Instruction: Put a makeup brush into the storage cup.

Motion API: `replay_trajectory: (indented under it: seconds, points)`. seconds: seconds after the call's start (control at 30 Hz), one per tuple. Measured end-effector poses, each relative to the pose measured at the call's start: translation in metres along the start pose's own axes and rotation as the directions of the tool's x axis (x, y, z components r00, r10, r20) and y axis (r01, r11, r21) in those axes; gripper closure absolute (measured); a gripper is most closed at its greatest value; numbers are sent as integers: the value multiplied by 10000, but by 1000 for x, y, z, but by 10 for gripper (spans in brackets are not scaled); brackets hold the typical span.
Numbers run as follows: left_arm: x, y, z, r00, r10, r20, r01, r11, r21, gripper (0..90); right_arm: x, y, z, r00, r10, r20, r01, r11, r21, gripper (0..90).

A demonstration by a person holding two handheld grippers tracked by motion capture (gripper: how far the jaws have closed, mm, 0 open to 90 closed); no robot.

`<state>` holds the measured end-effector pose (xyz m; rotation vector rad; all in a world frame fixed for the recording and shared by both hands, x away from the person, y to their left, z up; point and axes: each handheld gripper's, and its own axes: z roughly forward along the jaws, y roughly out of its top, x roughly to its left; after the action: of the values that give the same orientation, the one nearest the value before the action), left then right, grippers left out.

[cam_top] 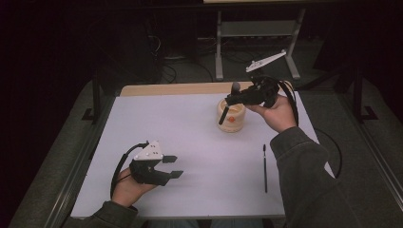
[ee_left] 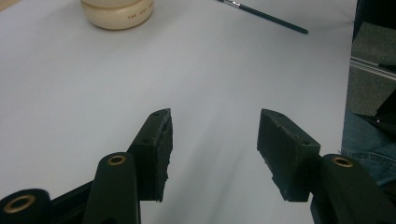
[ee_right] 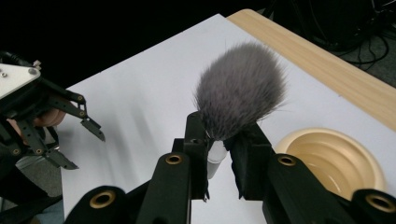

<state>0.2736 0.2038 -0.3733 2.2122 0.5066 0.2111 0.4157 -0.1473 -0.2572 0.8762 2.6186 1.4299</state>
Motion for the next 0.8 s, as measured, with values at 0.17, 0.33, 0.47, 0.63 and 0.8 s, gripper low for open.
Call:
replay_trajectory:
  seconds: [0.17, 0.33, 0.47, 0.63, 0.8]
  points:
    - [0, 0, 0, 10000, -2, -4, 2, 10000, -39, 449, -5, 6, -2, 9998, 80, 199, -81, 10000, 36, 760]
    - [1, -1, -1, 10000, -18, -16, 18, 10000, -18, 449, -11, 10, -4, 9993, 150, 350, -152, 9999, 57, 760]
    - [1, -1, -1, 10000, -63, -9, 63, 10000, -47, 449, -17, 13, -6, 9982, 285, 530, -286, 9996, 14, 760]
    - [1, -1, -2, 10000, -47, -8, 47, 10000, -17, 447, -22, 18, -10, 9970, 352, 685, -348, 9994, -67, 760]
    - [2, -1, -3, 10000, -53, -10, 53, 10000, -58, 448, -27, 24, -13, 9951, 493, 854, -485, 9988, -120, 760]
